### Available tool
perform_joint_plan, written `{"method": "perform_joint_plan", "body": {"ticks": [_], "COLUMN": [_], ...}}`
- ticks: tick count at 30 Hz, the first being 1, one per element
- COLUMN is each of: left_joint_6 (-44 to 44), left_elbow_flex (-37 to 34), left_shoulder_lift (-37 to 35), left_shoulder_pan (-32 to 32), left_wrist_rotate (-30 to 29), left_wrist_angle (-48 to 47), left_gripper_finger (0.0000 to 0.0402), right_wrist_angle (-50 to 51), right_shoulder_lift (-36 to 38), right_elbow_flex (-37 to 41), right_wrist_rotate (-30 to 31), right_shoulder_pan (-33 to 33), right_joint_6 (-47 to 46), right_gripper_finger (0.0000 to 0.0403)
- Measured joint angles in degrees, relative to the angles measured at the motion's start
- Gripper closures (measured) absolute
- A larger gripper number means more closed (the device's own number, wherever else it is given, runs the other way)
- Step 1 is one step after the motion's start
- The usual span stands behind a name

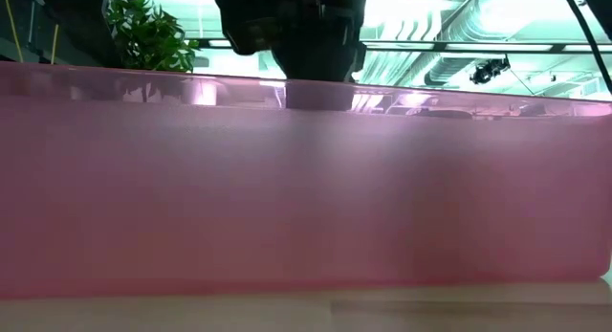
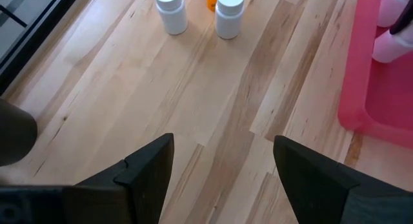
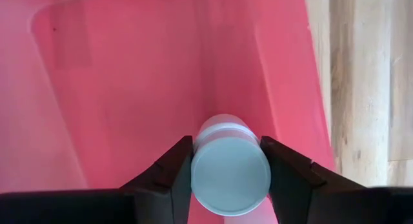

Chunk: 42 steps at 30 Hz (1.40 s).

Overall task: Pick and place pill bottles into a basket
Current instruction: Put the white pill bottle into the red bin

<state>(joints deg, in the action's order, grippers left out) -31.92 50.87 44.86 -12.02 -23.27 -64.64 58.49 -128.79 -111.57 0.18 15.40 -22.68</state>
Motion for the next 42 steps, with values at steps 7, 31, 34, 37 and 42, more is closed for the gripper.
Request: {"method": "perform_joint_plan", "body": {"ticks": [7, 31, 34, 37, 42], "left_joint_6": [0.0, -0.2, -0.2, -0.2, -0.2], "left_elbow_flex": [0.0, 0.0, 0.0, 0.0, -3.0], "left_shoulder_lift": [0.0, 0.0, 0.0, 0.0, -0.4], "left_shoulder_pan": [0.0, 0.0, 0.0, 0.0, 0.0], "left_wrist_rotate": [0.0, 0.1, 0.2, 0.2, 0.2], "left_wrist_angle": [-0.1, -0.2, -0.2, -0.2, 0.8], "left_gripper_finger": [0.0103, 0.0103, 0.0103, 0.0103, 0.0103], "right_wrist_angle": [1.0, 4.9, 4.7, 4.7, 2.8], "right_shoulder_lift": [-1.3, -2.0, -1.9, -1.9, -1.8], "right_elbow_flex": [-0.3, 0.1, 0.1, 0.1, 0.0], "right_wrist_rotate": [-1.6, -3.6, -3.5, -3.1, -3.6], "right_shoulder_pan": [0.0, 0.0, -0.1, -0.5, -1.5], "right_joint_6": [0.1, 1.1, 1.9, 2.2, 3.5], "right_gripper_finger": [0.0257, 0.0187, 0.0186, 0.0184, 0.0169]}}
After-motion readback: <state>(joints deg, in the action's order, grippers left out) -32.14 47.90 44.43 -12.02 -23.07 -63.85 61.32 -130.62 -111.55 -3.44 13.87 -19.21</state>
